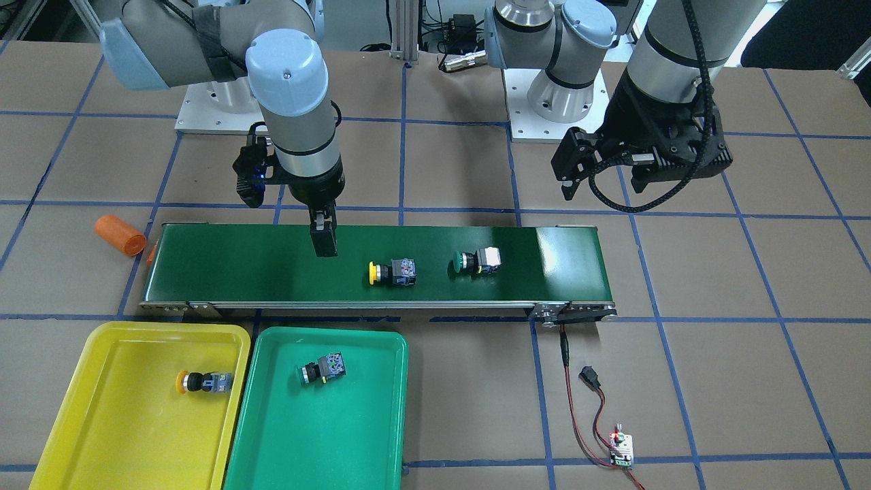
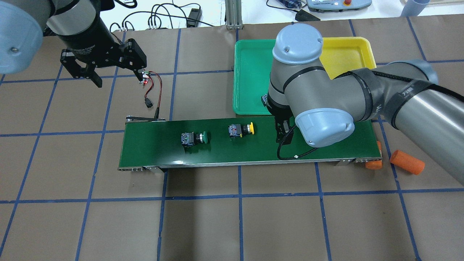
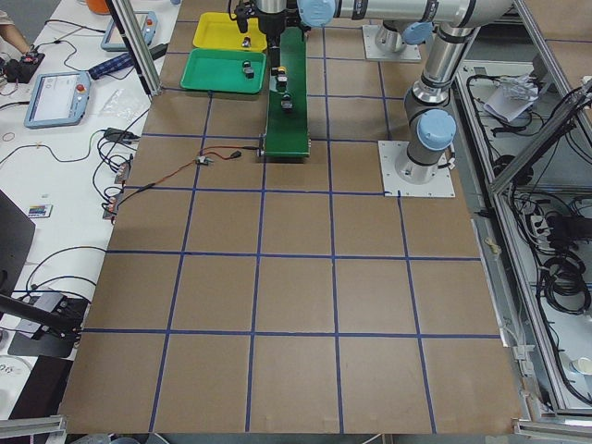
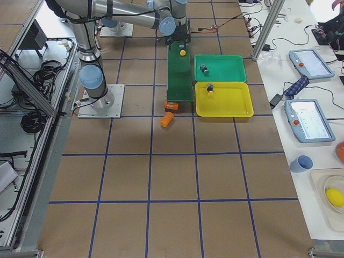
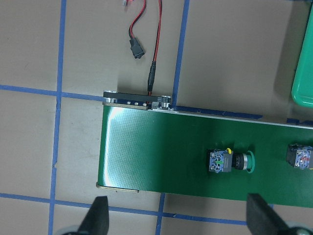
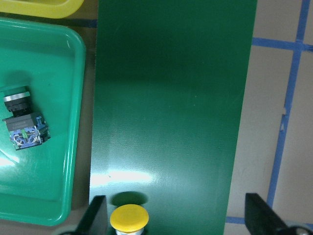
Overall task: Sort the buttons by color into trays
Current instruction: 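Lower right gripper and grasp the yellow button on the belt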
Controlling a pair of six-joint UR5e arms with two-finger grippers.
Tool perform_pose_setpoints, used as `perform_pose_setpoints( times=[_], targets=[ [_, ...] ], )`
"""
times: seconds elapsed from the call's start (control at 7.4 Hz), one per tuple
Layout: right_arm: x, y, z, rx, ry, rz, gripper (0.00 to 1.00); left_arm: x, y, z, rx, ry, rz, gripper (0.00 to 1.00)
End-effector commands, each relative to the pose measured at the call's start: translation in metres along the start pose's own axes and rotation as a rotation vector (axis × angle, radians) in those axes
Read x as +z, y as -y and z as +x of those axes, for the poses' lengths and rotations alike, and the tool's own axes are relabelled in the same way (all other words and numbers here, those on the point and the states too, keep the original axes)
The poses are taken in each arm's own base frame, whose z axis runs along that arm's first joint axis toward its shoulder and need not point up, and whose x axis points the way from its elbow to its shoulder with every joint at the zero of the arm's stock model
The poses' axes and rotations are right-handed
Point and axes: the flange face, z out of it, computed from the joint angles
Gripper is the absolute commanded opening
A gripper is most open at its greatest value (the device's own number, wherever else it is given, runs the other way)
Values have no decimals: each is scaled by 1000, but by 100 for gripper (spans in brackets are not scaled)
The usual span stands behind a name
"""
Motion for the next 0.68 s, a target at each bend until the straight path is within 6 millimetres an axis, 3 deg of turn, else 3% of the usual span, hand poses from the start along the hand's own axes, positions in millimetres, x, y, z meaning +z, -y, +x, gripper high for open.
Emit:
perform_pose_setpoints(
  times=[0.0, 0.27, 0.54],
  targets=[
    [16, -4, -17, 29, 63, -10, 100, -1, -1, -1, 0, 5, 3, 100],
    [49, -8, -38, 34, 74, -12, 100, 1, -1, -1, 0, 4, -1, 100],
    [57, -10, -42, 34, 88, -10, 100, 2, -3, -1, 0, 4, 2, 100]
  ],
)
